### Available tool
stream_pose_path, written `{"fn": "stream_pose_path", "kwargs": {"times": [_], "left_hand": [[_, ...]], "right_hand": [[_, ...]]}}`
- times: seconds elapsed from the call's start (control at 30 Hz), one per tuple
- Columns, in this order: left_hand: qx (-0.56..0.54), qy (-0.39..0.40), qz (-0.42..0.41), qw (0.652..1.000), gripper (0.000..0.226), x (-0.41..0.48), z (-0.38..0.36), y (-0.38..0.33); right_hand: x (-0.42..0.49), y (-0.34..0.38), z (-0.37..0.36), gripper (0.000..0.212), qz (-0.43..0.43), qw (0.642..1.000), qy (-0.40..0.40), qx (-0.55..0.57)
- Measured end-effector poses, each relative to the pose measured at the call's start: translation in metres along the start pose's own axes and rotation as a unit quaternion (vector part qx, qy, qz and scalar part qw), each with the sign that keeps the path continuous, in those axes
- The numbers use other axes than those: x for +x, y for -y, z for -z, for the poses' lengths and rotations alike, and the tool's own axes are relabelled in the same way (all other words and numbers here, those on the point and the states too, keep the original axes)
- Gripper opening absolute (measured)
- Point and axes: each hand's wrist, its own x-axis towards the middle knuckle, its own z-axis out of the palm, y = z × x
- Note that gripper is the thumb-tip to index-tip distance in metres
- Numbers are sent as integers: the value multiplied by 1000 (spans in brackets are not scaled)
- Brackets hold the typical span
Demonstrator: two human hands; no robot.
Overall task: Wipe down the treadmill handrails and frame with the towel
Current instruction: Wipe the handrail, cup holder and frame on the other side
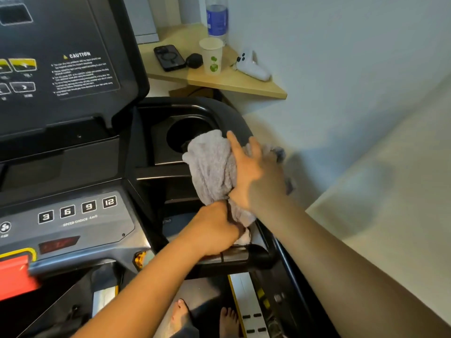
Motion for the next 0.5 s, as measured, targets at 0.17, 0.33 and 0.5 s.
{"fn": "stream_pose_path", "kwargs": {"times": [0.17,0.33,0.5], "left_hand": [[-76,63,-41,994,25,-6,-8,-17],[115,-28,-211,970,52,-33,-34,-16],[34,-52,-217,974,85,-36,-48,-18]], "right_hand": [[-18,-20,-17,98,-10,999,24,-38],[-91,-50,2,60,-207,976,35,-57],[-97,-66,2,61,-166,954,120,221]]}}
